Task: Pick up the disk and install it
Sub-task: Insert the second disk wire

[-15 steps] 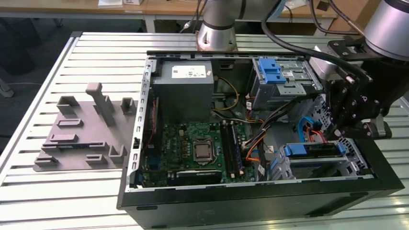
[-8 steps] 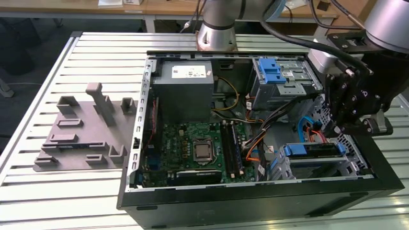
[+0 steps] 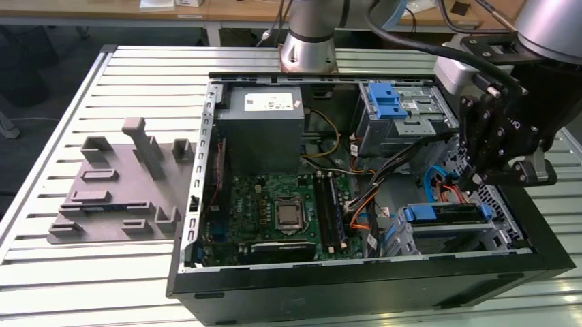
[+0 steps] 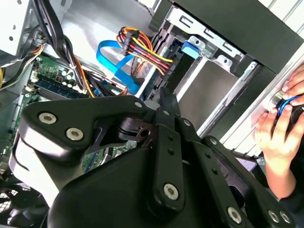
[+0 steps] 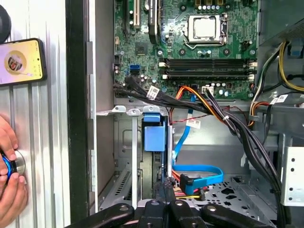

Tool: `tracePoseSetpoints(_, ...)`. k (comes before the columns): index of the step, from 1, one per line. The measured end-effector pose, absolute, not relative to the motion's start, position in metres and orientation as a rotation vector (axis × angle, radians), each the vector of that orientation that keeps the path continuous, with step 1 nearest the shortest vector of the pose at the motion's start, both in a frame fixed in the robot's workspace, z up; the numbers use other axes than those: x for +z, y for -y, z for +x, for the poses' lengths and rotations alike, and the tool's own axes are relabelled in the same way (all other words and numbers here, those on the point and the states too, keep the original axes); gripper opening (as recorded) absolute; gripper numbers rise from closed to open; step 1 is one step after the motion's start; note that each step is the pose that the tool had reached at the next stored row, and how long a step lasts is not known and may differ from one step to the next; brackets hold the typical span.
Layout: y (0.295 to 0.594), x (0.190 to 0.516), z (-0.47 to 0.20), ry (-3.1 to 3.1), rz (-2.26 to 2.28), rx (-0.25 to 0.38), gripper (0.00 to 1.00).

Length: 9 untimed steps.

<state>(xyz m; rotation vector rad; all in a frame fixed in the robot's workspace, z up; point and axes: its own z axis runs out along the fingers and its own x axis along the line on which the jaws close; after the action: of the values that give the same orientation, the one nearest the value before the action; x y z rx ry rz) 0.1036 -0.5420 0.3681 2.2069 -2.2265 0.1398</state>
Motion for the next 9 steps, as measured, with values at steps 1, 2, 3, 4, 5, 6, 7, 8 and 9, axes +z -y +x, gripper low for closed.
tracePoseSetpoints(1, 0.541, 0.3684, 0.1036, 2.226, 2.207, 0.14, 0.11)
tracePoseSetpoints(2, 0.5395, 0.3685, 0.1035, 2.226, 2.206, 0.139, 0.11)
tracePoseSetpoints(3, 0.538, 0.3686, 0.1035, 2.225, 2.206, 0.137, 0.11)
tracePoseSetpoints(4, 0.537, 0.369, 0.1034, 2.225, 2.205, 0.136, 0.11)
tracePoseSetpoints(5, 0.5363, 0.3697, 0.1034, 2.224, 2.204, 0.134, 0.11)
tracePoseSetpoints(6, 0.5355, 0.3701, 0.1034, 2.223, 2.203, 0.132, 0.11)
tracePoseSetpoints(7, 0.5347, 0.3704, 0.1034, 2.222, 2.203, 0.13, 0.11)
tracePoseSetpoints(8, 0.534, 0.3704, 0.1035, 2.222, 2.202, 0.128, 0.11)
tracePoseSetpoints(9, 0.5338, 0.3704, 0.1034, 2.221, 2.202, 0.128, 0.11)
